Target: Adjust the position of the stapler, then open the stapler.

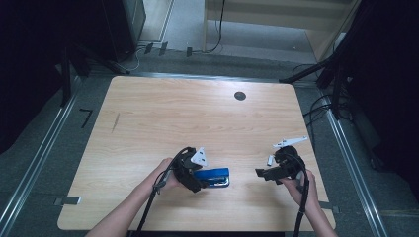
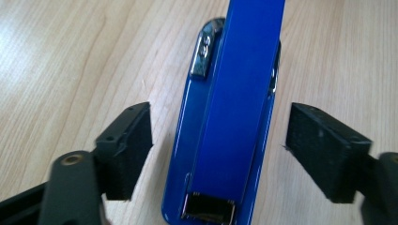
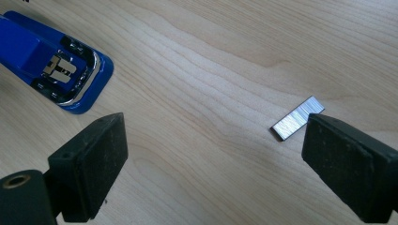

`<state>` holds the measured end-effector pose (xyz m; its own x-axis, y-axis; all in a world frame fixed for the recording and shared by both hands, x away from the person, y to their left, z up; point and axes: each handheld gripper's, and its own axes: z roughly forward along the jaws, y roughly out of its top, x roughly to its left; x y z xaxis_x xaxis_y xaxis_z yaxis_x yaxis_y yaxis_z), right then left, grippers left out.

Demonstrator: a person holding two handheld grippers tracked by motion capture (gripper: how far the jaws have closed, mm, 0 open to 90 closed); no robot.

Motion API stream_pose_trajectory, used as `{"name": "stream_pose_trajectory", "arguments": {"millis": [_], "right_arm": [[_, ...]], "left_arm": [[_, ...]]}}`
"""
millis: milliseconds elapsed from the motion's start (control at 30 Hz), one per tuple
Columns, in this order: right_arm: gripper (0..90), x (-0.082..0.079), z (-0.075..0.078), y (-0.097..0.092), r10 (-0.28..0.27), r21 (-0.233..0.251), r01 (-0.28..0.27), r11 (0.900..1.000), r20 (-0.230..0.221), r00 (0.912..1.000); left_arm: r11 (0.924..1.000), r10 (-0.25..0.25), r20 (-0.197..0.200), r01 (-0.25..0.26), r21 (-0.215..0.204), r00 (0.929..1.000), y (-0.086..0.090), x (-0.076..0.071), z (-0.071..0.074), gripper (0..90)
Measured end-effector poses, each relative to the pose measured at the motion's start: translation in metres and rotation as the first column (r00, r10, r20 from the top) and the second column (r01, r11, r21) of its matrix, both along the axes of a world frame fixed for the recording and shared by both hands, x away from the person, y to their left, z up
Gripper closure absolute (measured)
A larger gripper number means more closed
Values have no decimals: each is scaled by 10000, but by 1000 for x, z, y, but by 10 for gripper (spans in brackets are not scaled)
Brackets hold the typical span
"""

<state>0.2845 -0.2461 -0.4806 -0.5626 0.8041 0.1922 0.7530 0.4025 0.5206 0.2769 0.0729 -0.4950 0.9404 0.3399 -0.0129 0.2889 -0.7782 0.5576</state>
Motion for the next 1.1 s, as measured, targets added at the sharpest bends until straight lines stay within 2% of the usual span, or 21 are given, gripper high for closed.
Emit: {"name": "stream_pose_trajectory", "arguments": {"millis": [200, 400, 533, 633, 667, 800, 833, 900, 933, 1000, 1033, 1100], "right_arm": [[74, 0, 0, -1, 18, 17, -18, 10000, 13, 10000], [74, -1, -1, -1, -63, 20, 63, 10000, -37, 10000], [74, -1, -2, -2, 7, 29, -7, 10000, -54, 10000], [74, -1, -2, -2, -11, 39, 11, 10000, -75, 10000], [74, -2, -2, -3, -66, 43, 66, 10000, -96, 9999], [74, -1, -3, -4, -86, 60, 87, 9999, -133, 9999], [75, -1, -3, -3, -86, 67, 87, 9999, -145, 9999], [74, -1, -4, -3, -50, 64, 51, 10000, -149, 9999], [75, -1, -4, -3, -83, 53, 84, 10000, -168, 9998], [75, -1, -4, -2, -92, 51, 93, 9999, -204, 9998], [75, -1, -5, -2, -86, 56, 88, 9999, -229, 9997], [76, -1, -5, -2, -62, 35, 63, 10000, -190, 9998]], "left_arm": [[9987, 509, 118, -509, 13, 9986, -6, -1, 1, 137], [9959, 895, 160, -893, -135, 9959, -11, 0, 3, 129], [9956, 931, 195, -928, -155, 9955, -16, 0, 3, 140], [9953, 931, 203, -925, -271, 9955, -20, -1, 4, 178], [9950, 928, 151, -921, -389, 9956, -21, -2, 3, 236], [9966, 722, 96, -718, -400, 9973, -26, -4, 2, 324], [9971, 689, 188, -683, -332, 9974, -27, -4, 3, 334], [9970, 634, 201, -624, -464, 9978, -28, -4, 2, 363], [9975, 609, 344, -596, -381, 9976, -29, -4, 3, 379], [9964, 593, 315, -572, -629, 9977, -31, -4, 2, 399], [9968, 613, 419, -590, -534, 9972, -32, -4, 1, 409], [9970, 506, 374, -483, -601, 9980, -35, -5, 0, 460]]}}
